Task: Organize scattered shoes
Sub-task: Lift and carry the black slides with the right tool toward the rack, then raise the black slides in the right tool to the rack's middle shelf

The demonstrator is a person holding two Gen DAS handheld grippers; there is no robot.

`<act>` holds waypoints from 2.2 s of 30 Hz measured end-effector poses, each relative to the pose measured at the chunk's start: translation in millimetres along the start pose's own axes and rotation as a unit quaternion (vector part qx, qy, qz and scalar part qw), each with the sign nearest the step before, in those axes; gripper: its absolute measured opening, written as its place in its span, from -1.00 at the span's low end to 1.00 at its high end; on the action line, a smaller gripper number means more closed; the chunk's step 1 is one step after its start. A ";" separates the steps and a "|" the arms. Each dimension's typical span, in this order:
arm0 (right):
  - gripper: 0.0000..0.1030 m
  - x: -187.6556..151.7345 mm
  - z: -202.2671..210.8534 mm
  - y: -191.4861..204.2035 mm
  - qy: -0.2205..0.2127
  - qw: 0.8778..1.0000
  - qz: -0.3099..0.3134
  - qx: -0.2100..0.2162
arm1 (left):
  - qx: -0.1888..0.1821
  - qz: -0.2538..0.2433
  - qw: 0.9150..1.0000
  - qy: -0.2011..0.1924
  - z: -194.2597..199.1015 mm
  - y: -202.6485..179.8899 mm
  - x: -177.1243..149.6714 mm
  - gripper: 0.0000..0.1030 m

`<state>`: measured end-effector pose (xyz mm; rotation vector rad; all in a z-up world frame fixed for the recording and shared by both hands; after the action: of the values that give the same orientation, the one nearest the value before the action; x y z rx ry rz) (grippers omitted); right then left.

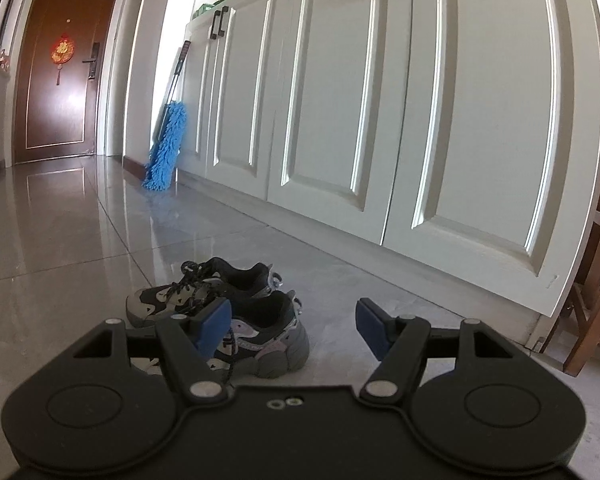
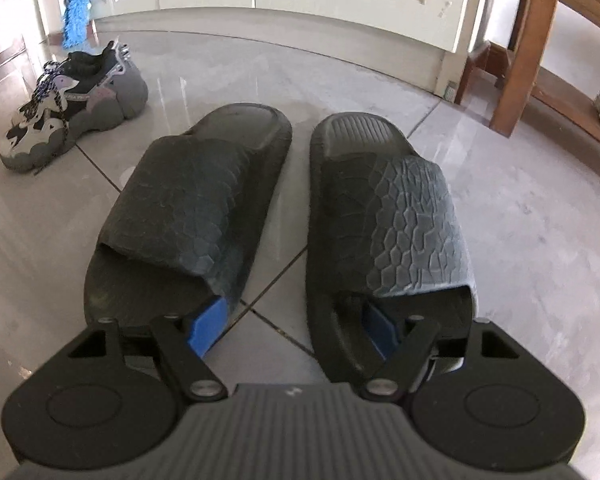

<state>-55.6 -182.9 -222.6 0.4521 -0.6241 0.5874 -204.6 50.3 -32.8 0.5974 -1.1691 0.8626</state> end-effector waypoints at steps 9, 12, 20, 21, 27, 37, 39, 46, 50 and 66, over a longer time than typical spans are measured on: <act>0.72 -0.4 -6.0 16.3 -0.028 0.999 -0.001 0.037 | 0.000 0.002 1.000 0.000 0.0 3.1 1.4 0.33; 0.83 -0.5 -17.1 22.3 -0.042 0.999 0.010 0.012 | -0.005 0.000 1.000 0.003 -1.7 1.5 -0.8 0.33; 1.00 19.0 -50.3 22.2 -0.132 0.990 0.002 -0.047 | -0.014 -0.011 1.000 0.011 -3.9 -2.1 -9.7 0.33; 1.00 21.8 -53.1 21.7 -0.140 0.989 0.008 -0.043 | -0.017 -0.014 1.000 0.012 -4.2 -3.5 -10.8 0.34; 0.09 57.6 -63.5 0.7 -0.160 0.987 0.014 0.012 | -0.028 -0.026 0.999 0.010 -4.1 -13.5 -12.1 0.34; -0.33 98.6 -38.0 -32.2 -0.216 0.976 0.008 0.019 | -0.066 -0.041 0.997 0.009 1.6 -51.1 -16.3 0.34; -0.33 99.9 -33.7 -33.7 -0.217 0.976 0.014 0.022 | -0.076 -0.042 0.996 0.003 5.3 -60.3 -15.8 0.34; -0.38 85.7 -29.3 -50.7 -0.208 0.978 0.003 0.016 | -0.100 -0.049 0.994 0.000 12.1 -85.7 -21.9 0.34; -0.35 71.0 -35.1 -64.1 -0.204 0.979 -0.019 0.011 | -0.109 -0.052 0.993 0.004 14.2 -96.2 -26.7 0.34; 0.45 79.1 -63.1 -66.1 -0.211 0.976 -0.007 0.043 | -0.102 -0.085 0.991 0.015 13.7 -98.2 -41.7 0.34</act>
<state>64.0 -168.0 -230.9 0.6708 -1.0028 0.5084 -136.3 -26.0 -65.7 0.5062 -1.1455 0.5971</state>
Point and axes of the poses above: each gripper's, at about its wrist camera, not at the fingertips, and z roughly against the way its jaws point, y to its left, x to its top, the point moved 10 cm from there along -z, roughly the way its jaws point, and after that the axes turned 13 degrees about x, right-handed, at the moved point
